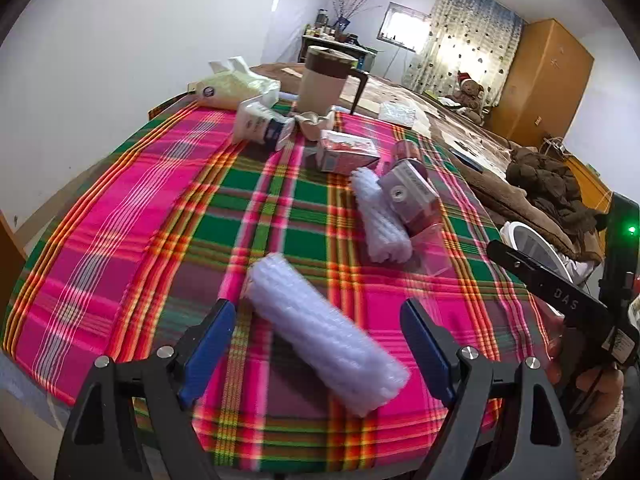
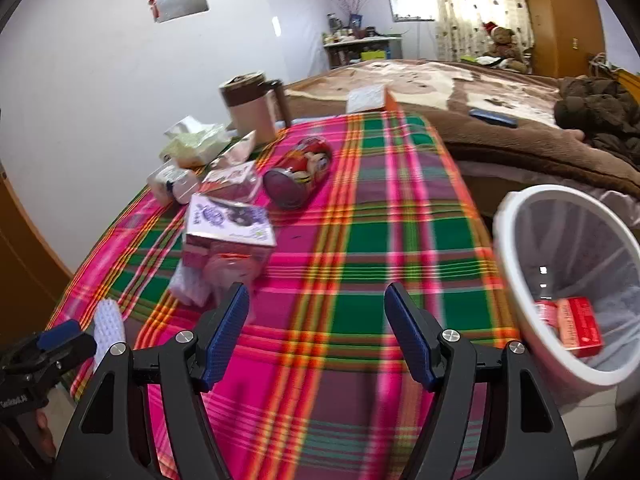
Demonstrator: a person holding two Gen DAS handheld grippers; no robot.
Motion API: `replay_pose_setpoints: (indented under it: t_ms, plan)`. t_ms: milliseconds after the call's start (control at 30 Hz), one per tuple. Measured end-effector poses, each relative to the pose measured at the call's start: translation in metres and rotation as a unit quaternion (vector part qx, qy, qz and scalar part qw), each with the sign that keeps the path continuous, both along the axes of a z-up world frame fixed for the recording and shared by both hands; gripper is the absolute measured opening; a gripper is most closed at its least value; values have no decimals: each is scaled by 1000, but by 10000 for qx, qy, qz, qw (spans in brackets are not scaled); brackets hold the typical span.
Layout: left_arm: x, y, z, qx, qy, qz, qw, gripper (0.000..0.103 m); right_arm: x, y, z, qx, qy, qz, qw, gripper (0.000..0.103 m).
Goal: Collect trash
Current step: 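Move both open tools back to the table toward the foam sleeve and plastic cup, then grasp the clear plastic cup with the right tool while the left tool grasps the white foam net sleeve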
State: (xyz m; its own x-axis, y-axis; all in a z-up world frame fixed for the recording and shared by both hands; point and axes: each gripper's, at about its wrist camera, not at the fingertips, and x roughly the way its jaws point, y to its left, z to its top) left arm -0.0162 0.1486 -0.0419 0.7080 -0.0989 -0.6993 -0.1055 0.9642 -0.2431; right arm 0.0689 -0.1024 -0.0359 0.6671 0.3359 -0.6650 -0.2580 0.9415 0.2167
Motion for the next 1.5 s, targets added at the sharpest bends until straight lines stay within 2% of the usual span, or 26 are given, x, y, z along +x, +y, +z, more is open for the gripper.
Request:
replay_pose_setpoints:
  t_ms: [167, 333, 500, 567, 633, 733, 933, 1033, 1067, 1100, 1233, 1267, 1300, 1367, 1433, 1500]
  plan:
    - [-2, 8, -11, -136, 182, 94, 9997, 86, 3, 21, -6, -105, 60, 264, 9996, 72]
    - [3, 8, -23, -496, 363, 18, 9981, 86, 9, 37, -10, -247, 90, 485, 9985, 72]
    - [8, 2, -23, -556, 249, -175, 9980, 85, 12, 43, -13, -286, 138, 601, 9977, 72]
    - [9, 0, -24, -567, 246, -190, 9979, 82, 14, 47, -14, -328, 151, 650, 9972, 72]
    - [9, 0, -23, -602, 222, -179, 9978, 73, 16, 49, -16, -395, 175, 681, 9967, 72]
    - [11, 2, -24, -610, 213, -173, 9978, 65, 19, 53, -18, -479, 211, 702, 9962, 72]
    - [18, 0, -25, -514, 179, -260, 9982, 54, 24, 58, -21, -482, 302, 806, 9951, 72]
    - [24, -2, -26, -398, 179, -299, 9986, 53, 23, 59, -21, -467, 291, 821, 9951, 71]
    - [25, -3, -25, -383, 161, -332, 9986, 53, 23, 59, -22, -473, 298, 831, 9950, 67]
    - [27, -5, -25, -359, 157, -372, 9985, 51, 23, 59, -22, -482, 309, 830, 9949, 58]
    - [31, -14, -25, -176, 225, -539, 9981, 50, 23, 60, -24, -462, 344, 854, 9947, 47]
    - [30, -15, -24, -140, 217, -541, 9982, 50, 23, 59, -23, -447, 339, 863, 9947, 37]
    - [29, -15, -24, -174, 221, -537, 9982, 50, 23, 59, -24, -451, 345, 858, 9947, 33]
    - [27, -15, -24, -152, 253, -548, 9981, 50, 22, 58, -24, -444, 346, 869, 9946, 33]
    - [23, -16, -23, 8, 271, -471, 9985, 61, 20, 57, -24, -421, 321, 875, 9948, 33]
    - [19, -15, -23, 173, 299, -420, 9985, 64, 19, 55, -24, -418, 311, 854, 9950, 33]
